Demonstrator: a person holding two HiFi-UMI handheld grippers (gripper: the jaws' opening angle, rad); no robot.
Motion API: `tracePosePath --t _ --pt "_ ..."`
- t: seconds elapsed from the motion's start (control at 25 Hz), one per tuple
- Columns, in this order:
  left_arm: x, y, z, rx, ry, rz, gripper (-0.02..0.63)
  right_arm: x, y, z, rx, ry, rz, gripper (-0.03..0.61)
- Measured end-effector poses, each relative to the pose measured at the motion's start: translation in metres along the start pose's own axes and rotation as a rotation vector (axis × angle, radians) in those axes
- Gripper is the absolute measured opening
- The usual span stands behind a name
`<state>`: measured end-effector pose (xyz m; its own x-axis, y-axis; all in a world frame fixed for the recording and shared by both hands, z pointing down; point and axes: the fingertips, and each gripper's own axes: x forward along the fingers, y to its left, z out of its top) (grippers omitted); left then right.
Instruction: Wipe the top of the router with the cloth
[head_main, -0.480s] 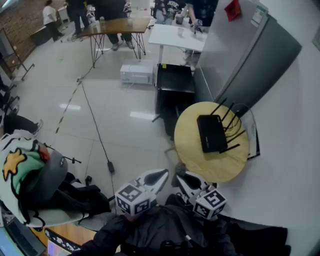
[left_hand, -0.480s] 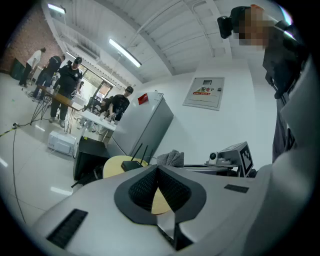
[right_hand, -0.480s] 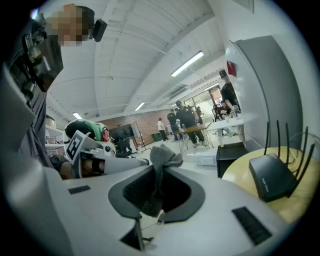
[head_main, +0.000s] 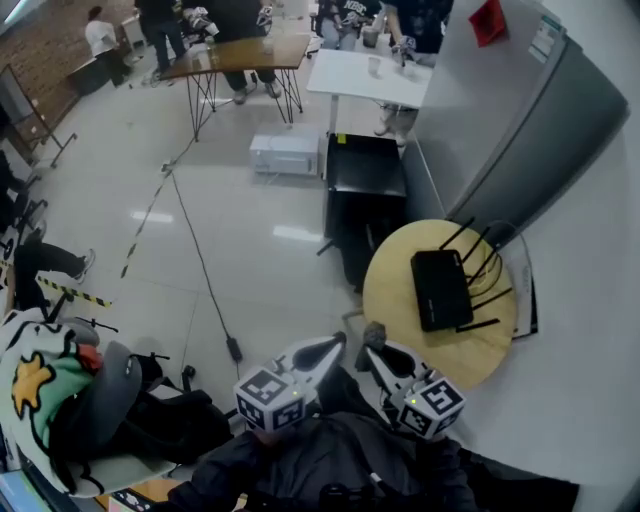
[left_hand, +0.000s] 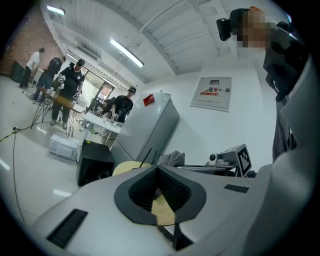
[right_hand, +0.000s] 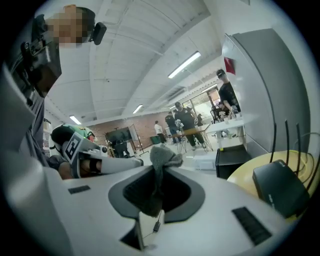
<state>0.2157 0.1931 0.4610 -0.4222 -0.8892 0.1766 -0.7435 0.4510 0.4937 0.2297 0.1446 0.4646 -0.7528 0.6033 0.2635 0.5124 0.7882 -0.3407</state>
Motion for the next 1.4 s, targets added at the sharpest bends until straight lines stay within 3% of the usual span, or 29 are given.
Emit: tracePosePath --t 0.28,0.68,1.12,1.28,1.4 --pt "0.070 0.071 0.050 0.024 0.040 -0.011 -0.006 0.065 -0.078 0.037 0.009 0.016 -0.035 0.071" --pt "0.205 0.120 0.119 0.075 0.185 -0.174 -0.006 0.099 -0.209 0.099 0.087 -0.070 -0.209 0.071" --pt "0.349 0.111 0.121 0.167 0.459 -0.596 -0.006 0.070 -0.318 0.103 0.292 -0.189 -0.634 0.071" --pt "0.386 0.109 0.123 0.223 0.572 -0.785 -0.006 0.059 -0.357 0.097 0.431 -0.263 -0.855 0.071" --pt "0.405 0.109 0.127 0.230 0.620 -0.878 -0.008 0.051 -0.385 0.082 0.543 -0.326 -0.980 0.071"
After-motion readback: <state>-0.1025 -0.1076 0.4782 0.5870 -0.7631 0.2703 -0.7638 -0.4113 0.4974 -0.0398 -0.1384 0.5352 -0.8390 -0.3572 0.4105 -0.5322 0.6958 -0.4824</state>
